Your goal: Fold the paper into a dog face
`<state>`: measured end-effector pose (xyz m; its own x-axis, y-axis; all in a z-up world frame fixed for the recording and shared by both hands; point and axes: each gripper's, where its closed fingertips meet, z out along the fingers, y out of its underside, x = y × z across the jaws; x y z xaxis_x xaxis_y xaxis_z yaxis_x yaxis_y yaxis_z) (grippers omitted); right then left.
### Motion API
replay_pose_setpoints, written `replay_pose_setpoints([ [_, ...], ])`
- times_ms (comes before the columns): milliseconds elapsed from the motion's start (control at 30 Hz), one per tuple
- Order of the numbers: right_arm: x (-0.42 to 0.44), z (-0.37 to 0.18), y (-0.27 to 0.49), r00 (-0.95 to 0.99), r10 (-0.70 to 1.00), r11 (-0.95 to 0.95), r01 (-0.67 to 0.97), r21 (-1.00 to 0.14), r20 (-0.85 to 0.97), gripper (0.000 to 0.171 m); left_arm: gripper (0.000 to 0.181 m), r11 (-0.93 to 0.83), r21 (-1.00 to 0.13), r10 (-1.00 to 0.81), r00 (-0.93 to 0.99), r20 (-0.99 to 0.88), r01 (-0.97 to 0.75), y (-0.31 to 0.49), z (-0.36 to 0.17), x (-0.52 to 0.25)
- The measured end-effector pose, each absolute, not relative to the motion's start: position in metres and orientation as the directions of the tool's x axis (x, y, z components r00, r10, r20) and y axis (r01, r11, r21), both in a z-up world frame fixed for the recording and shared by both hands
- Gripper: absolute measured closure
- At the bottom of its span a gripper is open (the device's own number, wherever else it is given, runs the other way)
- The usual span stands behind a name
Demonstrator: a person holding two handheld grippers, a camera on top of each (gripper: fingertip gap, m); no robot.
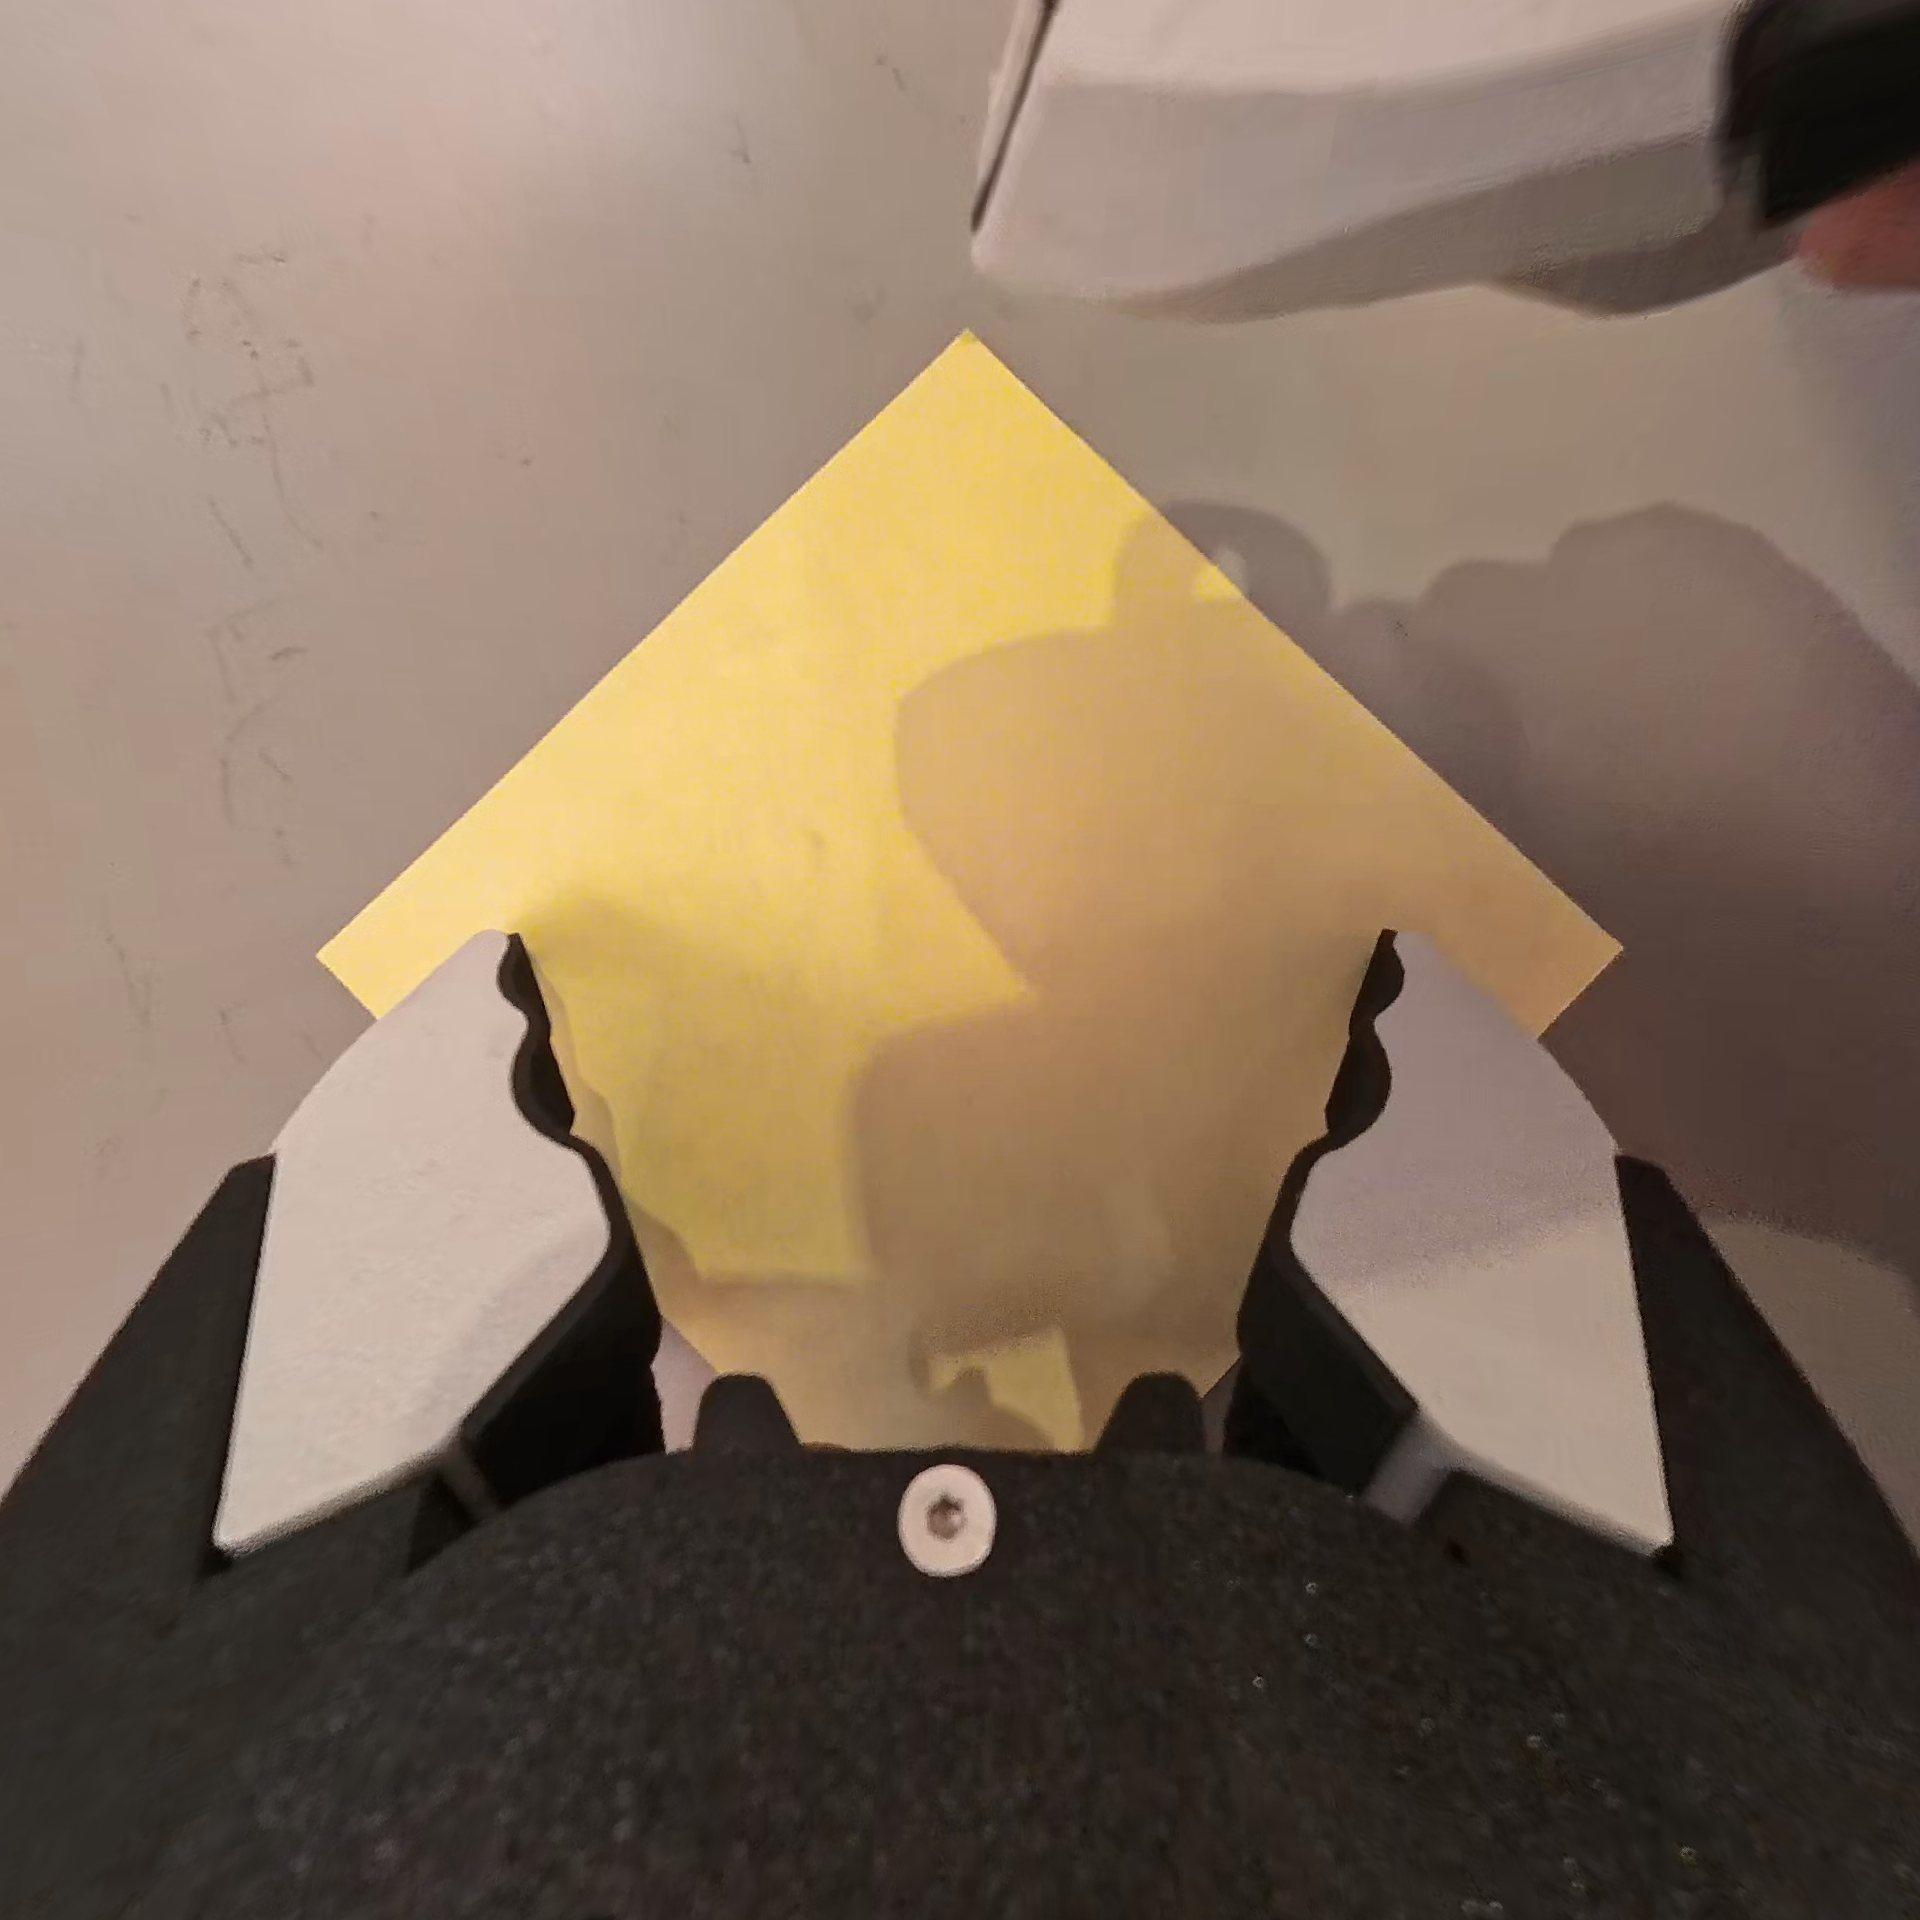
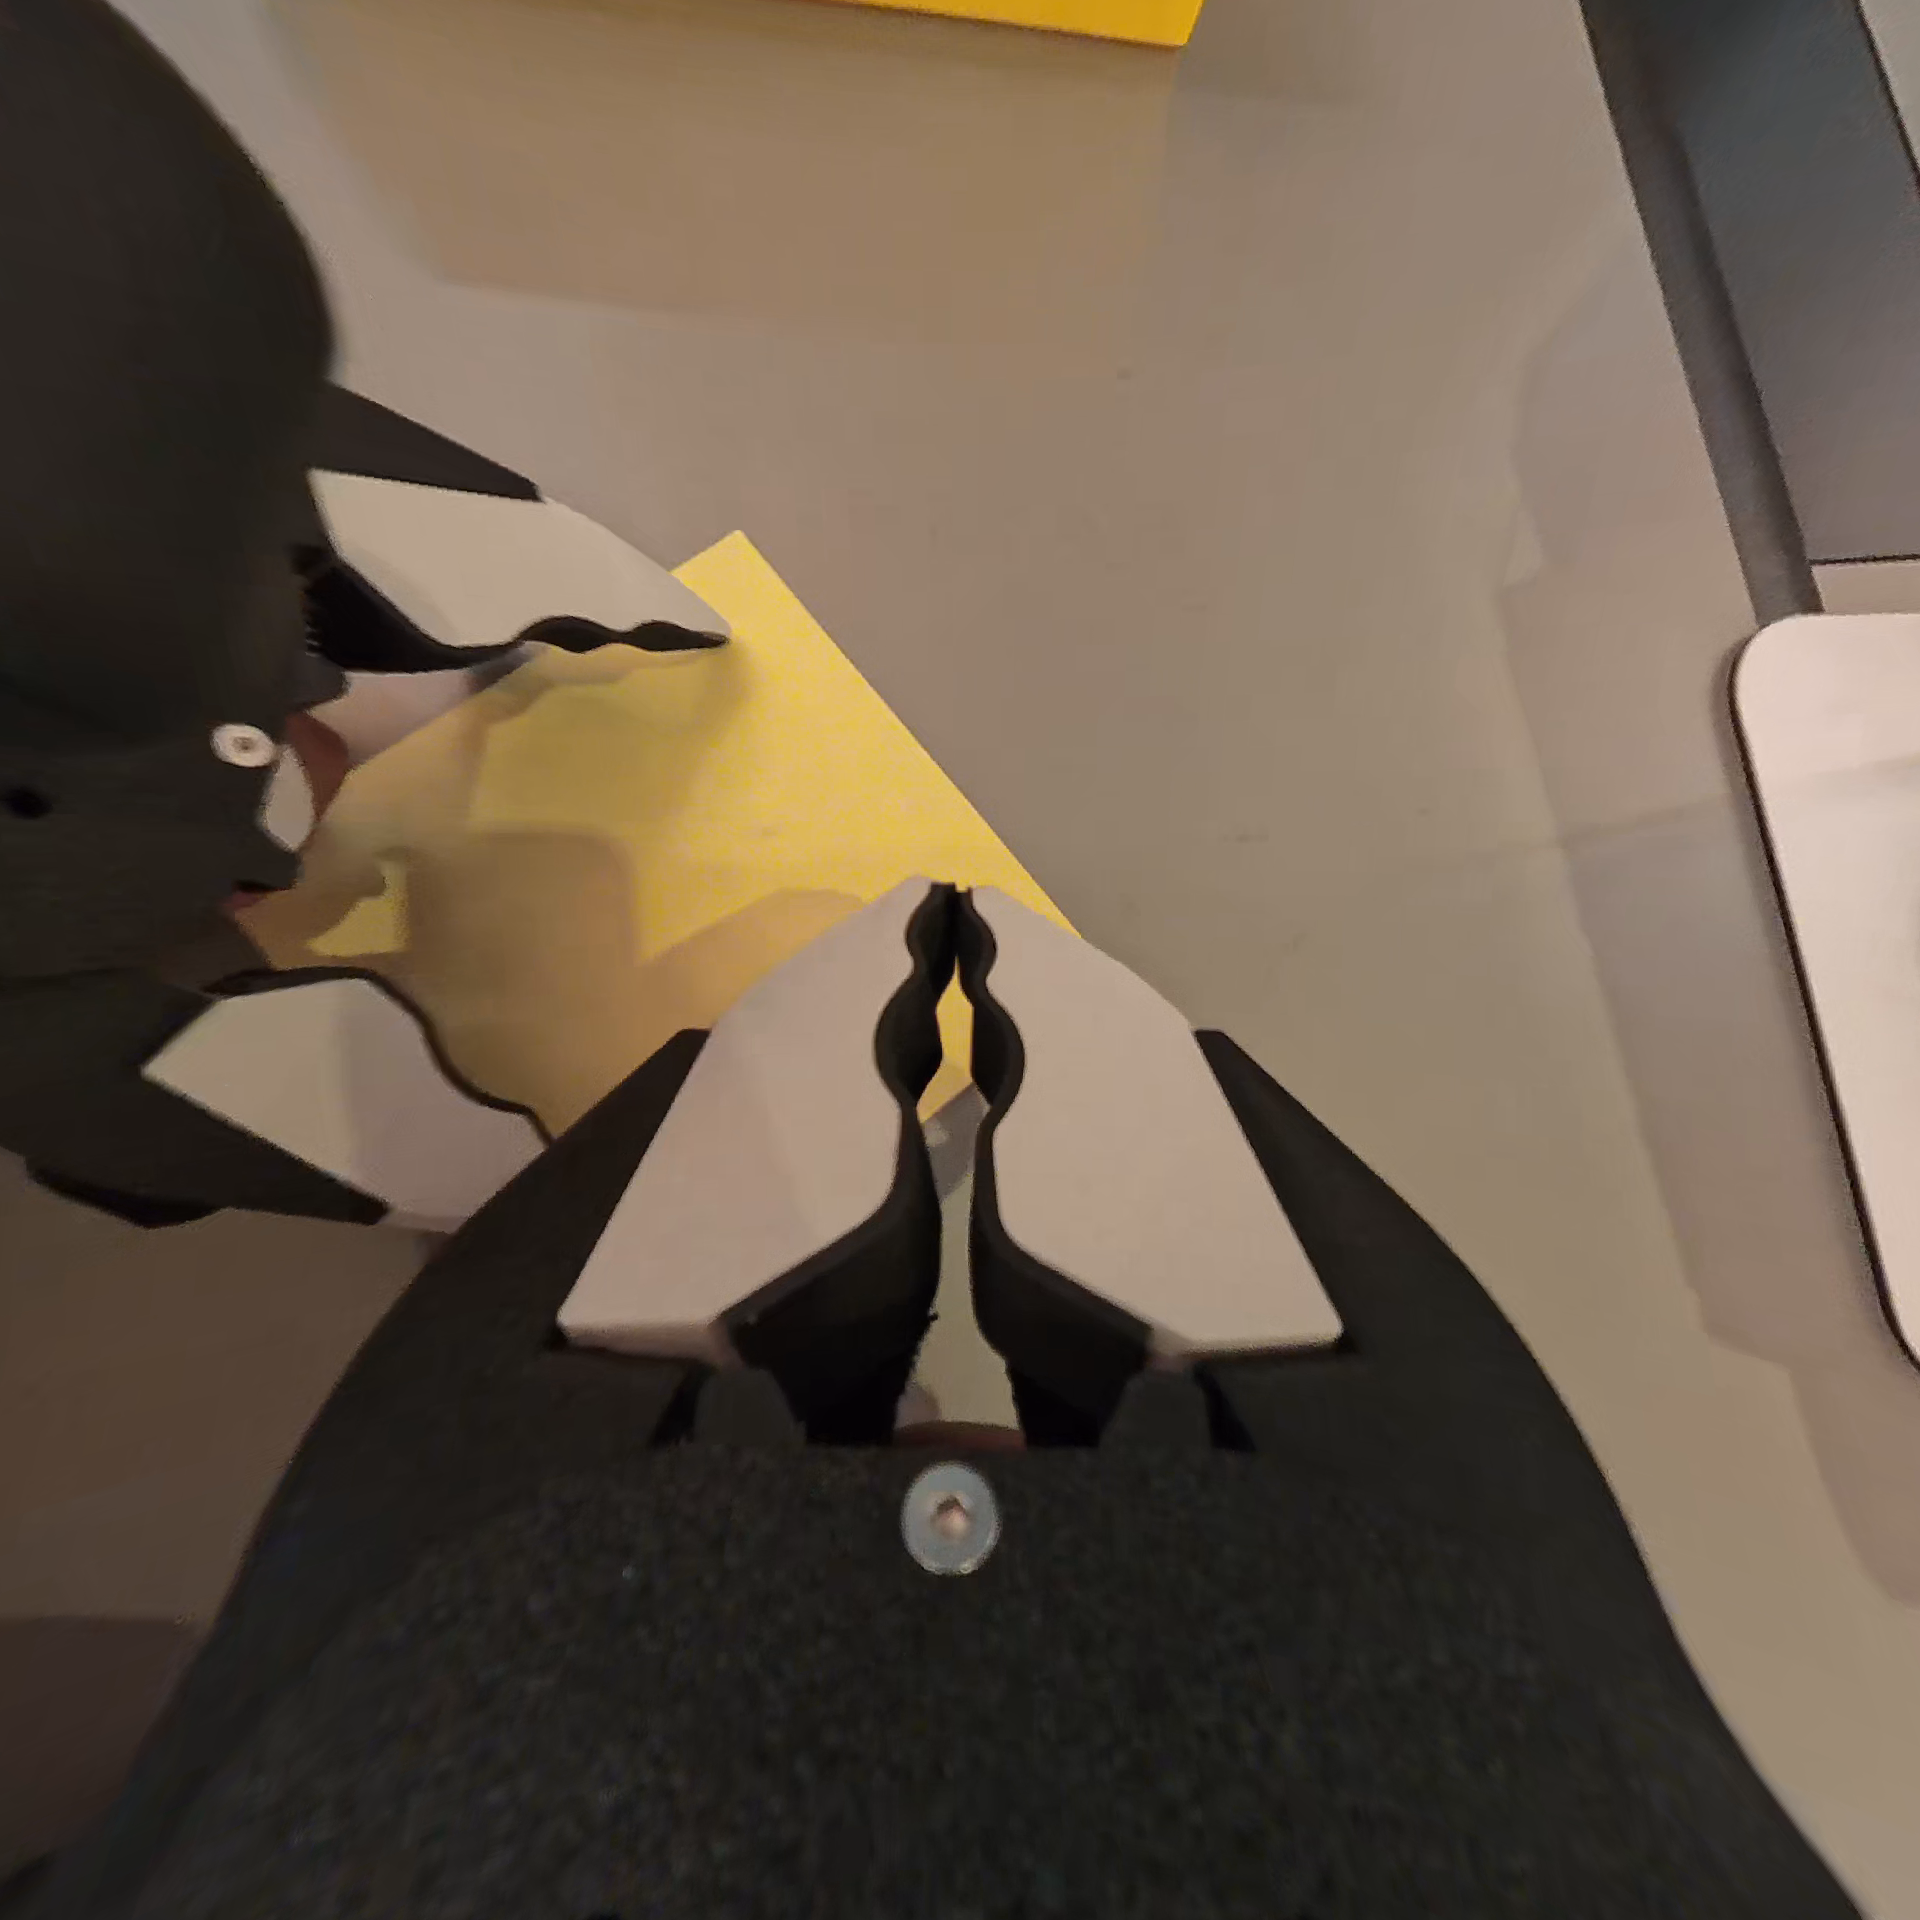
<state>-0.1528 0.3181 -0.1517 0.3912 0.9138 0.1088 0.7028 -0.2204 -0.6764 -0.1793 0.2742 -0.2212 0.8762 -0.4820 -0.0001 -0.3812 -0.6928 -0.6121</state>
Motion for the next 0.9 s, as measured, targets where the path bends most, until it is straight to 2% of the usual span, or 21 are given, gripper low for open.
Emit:
replay_pose_setpoints([
  [100,-0.146,-0.171,0.333,0.456,0.888,-0.310,0.676,-0.669,0.049,0.170,0.040,-0.692,-0.614,-0.482,0.876,0.000,-0.381,0.274,-0.221,-0.179],
  [167,-0.143,-0.183,0.342,0.481,0.876,-0.357,0.655,-0.666,0.003,0.153,0.040,-0.691,-0.614,-0.484,0.875,0.000,-0.382,0.274,-0.221,-0.179],
  [300,-0.138,-0.203,0.350,0.486,0.873,-0.394,0.649,-0.652,-0.043,0.151,0.040,-0.689,-0.614,-0.487,0.873,0.000,-0.384,0.274,-0.221,-0.179],
  [667,-0.137,-0.210,0.356,0.485,0.874,-0.360,0.658,-0.662,0.006,0.171,0.040,-0.689,-0.613,-0.489,0.872,0.000,-0.386,0.273,-0.221,-0.179],
  [900,-0.136,-0.210,0.356,0.489,0.871,-0.355,0.676,-0.646,0.034,0.171,0.040,-0.691,-0.610,-0.489,0.873,0.000,-0.387,0.273,-0.221,-0.179],
])
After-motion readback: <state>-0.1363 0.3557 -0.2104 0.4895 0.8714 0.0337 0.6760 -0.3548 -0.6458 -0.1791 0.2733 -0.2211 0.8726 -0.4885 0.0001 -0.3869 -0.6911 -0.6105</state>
